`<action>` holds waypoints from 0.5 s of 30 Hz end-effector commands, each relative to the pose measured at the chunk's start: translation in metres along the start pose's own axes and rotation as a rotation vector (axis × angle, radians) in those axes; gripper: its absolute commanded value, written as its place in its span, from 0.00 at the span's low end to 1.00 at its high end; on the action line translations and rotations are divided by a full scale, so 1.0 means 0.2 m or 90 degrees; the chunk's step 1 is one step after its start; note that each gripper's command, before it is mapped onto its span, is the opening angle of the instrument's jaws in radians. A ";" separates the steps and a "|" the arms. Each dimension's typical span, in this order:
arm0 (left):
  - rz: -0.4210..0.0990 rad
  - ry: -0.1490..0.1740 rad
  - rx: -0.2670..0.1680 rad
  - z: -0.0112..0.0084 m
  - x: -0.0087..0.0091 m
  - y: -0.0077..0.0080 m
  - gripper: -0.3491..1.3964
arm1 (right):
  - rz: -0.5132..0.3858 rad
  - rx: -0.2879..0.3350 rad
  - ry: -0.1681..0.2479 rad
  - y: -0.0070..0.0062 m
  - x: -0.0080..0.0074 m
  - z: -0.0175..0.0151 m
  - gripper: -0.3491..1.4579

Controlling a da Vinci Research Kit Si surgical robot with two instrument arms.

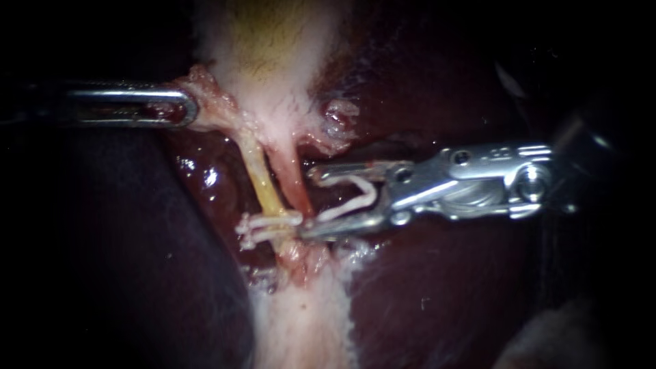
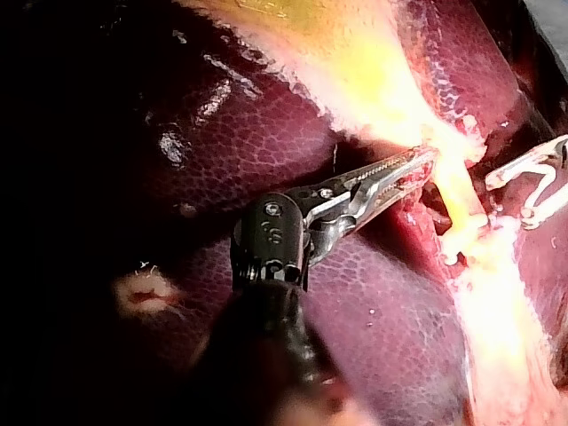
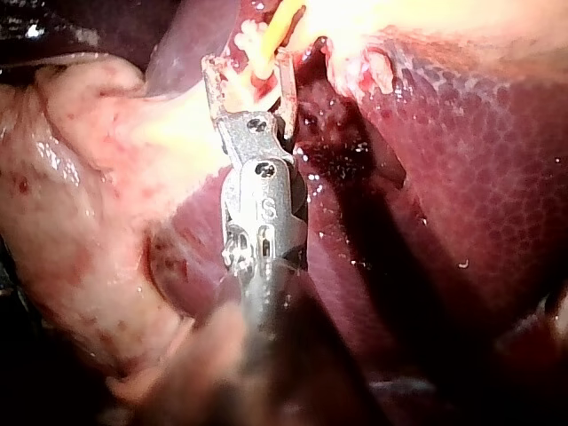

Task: Clipping third clip left tube

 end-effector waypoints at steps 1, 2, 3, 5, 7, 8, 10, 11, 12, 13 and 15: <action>0.000 0.000 0.000 0.000 0.000 0.000 0.00 | 0.002 0.002 -0.001 0.001 0.000 0.003 0.47; 0.000 0.000 0.000 0.000 0.000 0.001 0.00 | 0.002 0.003 -0.001 0.001 0.000 0.006 0.47; 0.000 0.000 0.000 0.000 0.000 0.001 0.00 | 0.001 0.003 -0.001 0.002 0.001 0.008 0.47; 0.000 -0.001 -0.002 0.001 0.000 0.002 0.00 | 0.007 0.005 -0.002 0.004 0.001 0.012 0.47; 0.000 -0.001 -0.001 0.001 0.000 0.003 0.00 | 0.007 0.003 -0.001 0.006 0.001 0.015 0.47; 0.000 -0.001 -0.003 0.001 0.000 0.004 0.00 | 0.007 0.002 -0.001 0.007 0.001 0.016 0.47; 0.000 -0.001 -0.003 0.001 0.001 0.005 0.00 | 0.008 0.001 -0.001 0.010 0.001 0.017 0.47; 0.000 -0.001 -0.003 0.001 0.001 0.005 0.00 | 0.008 0.001 -0.001 0.012 0.001 0.017 0.47; 0.000 -0.001 -0.003 0.001 0.001 0.006 0.00 | 0.008 0.001 -0.001 0.013 0.000 0.016 0.47; 0.000 -0.001 -0.003 0.001 0.001 0.006 0.00 | 0.008 0.001 0.001 0.015 0.000 0.016 0.47; 0.000 -0.001 -0.003 0.001 0.001 0.006 0.00 | 0.012 0.003 0.001 0.018 -0.001 0.016 0.46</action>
